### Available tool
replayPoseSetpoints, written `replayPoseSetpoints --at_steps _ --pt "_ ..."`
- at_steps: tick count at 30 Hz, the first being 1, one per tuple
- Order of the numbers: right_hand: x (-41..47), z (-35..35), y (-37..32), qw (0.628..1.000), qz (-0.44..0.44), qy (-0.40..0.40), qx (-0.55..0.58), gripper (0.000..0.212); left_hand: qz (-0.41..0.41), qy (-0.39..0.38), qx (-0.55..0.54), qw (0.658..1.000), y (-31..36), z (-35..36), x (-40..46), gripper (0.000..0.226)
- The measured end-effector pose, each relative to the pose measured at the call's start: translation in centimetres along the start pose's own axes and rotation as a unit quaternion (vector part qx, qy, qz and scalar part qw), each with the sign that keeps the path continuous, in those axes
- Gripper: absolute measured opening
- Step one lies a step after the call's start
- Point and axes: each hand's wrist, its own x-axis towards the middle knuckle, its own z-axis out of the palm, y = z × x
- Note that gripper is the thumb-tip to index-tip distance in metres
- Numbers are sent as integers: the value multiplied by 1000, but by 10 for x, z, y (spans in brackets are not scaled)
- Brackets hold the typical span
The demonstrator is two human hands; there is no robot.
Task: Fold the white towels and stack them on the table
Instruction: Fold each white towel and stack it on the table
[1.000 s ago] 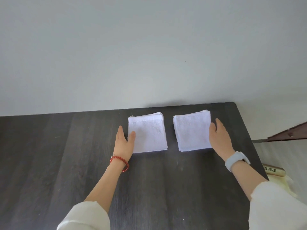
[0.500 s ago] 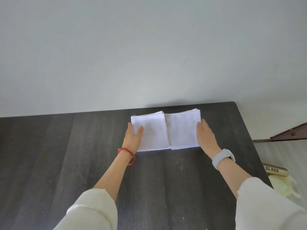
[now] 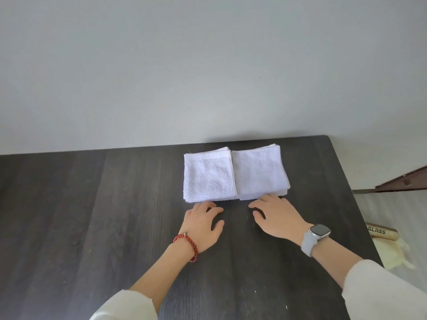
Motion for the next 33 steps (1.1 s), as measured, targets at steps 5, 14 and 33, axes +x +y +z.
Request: replayPoseSetpoints --at_steps 5,14,33 --pt "18 0 6 1000 2 11 22 35 -21 -11 26 999 -1 -6 23 41" --pt "58 -24 16 999 16 23 42 34 -39 -25 8 999 -4 -27 75 40" --pt "64 -57 -5 987 26 21 158 28 -9 -89 -39 995 19 -57 92 30"
